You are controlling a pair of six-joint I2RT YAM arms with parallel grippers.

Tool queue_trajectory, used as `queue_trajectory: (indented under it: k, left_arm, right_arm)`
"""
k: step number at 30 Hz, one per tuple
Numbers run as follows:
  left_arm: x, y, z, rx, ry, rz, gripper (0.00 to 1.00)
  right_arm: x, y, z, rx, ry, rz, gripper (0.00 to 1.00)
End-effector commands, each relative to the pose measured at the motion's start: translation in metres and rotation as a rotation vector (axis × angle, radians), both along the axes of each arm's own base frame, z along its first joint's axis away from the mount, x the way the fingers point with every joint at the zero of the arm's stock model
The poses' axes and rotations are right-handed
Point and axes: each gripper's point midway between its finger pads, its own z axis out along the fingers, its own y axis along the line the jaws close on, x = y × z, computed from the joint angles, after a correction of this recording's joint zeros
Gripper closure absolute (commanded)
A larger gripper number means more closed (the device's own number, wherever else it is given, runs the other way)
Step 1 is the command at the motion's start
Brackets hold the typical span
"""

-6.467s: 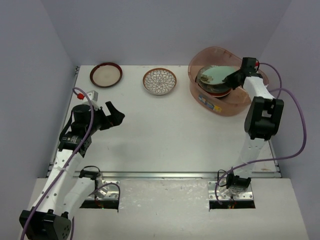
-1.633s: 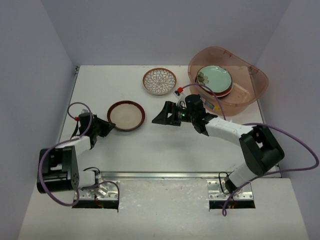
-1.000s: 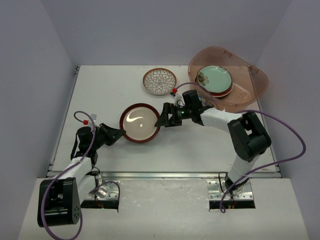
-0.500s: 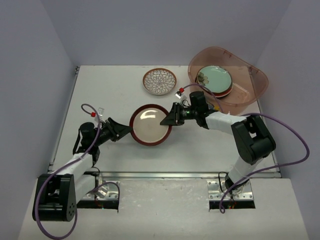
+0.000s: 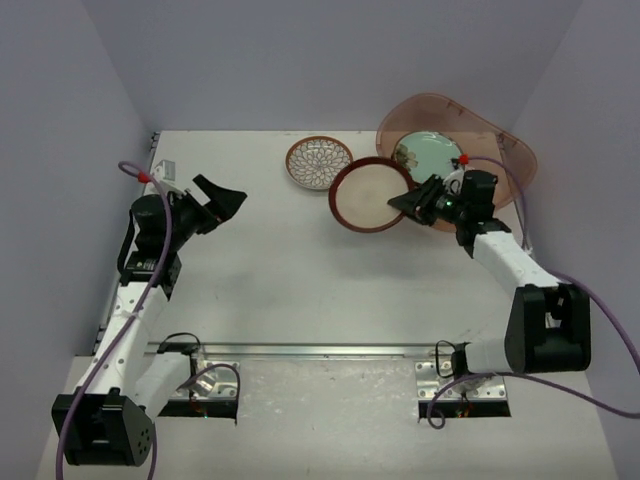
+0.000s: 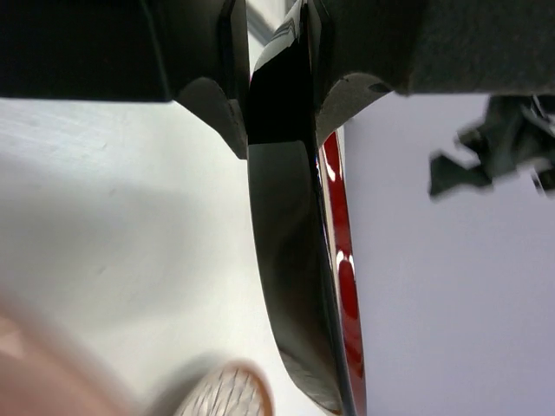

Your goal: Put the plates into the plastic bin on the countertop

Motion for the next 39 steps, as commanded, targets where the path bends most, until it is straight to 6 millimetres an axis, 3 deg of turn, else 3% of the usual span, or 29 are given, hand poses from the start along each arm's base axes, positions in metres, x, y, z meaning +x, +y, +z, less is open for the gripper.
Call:
queue_trajectory:
  k: [1,8,17,21,23,26,30,31,32,34,36,39]
  left_arm:
    - [-0.021,0.006,-0.048,0.102,0.132,-0.012,0.0]
    - [-0.032,-0.002,-0.084,0.085,0.206,-0.067,0.0]
    - [-0.036,-0.013,-0.087,0.017,0.189,-0.106,0.0]
    - [-0.038,-0.016,-0.087,0.021,0.192,-0.132,0.0]
    - [-0.039,-0.016,-0.086,0.027,0.191,-0.133,0.0]
    - [-0.04,-0.015,-0.084,0.036,0.186,-0.124,0.0]
    - [-0.037,-0.013,-0.091,0.032,0.224,-0.114,0.0]
    - [-0.036,-0.013,-0.094,0.028,0.242,-0.116,0.0]
    - [-0.035,-0.015,-0.095,0.021,0.25,-0.128,0.0]
    - [-0.034,-0.019,-0.1,0.002,0.268,-0.149,0.0]
    - [-0.034,-0.025,-0.099,-0.022,0.263,-0.176,0.0]
    - [-0.032,-0.026,-0.095,-0.032,0.25,-0.183,0.0]
  right_arm:
    - [0.051,-0.084,0.066,0.038,-0.11,-0.346,1.0]
    - [0.105,-0.155,0.072,0.036,-0.044,-0.688,1.0]
    - [0.175,-0.192,0.035,0.021,0.04,-0.843,1.0]
    - [0.198,-0.194,0.026,-0.003,0.047,-0.819,0.98]
    - [0.205,-0.195,0.021,-0.02,0.064,-0.809,0.85]
    - [0.205,-0.194,0.007,-0.049,0.11,-0.789,0.55]
    - [0.196,-0.188,-0.015,-0.174,0.232,-0.746,0.3]
    - [0.198,-0.188,-0.017,-0.199,0.266,-0.738,0.27]
    - [0.207,-0.185,-0.007,-0.207,0.251,-0.713,0.26]
    - [0.208,-0.175,-0.036,-0.196,0.36,-0.648,0.25]
    - [0.217,-0.173,-0.031,-0.211,0.363,-0.63,0.25]
    - [0.212,-0.166,-0.046,-0.239,0.408,-0.601,0.24]
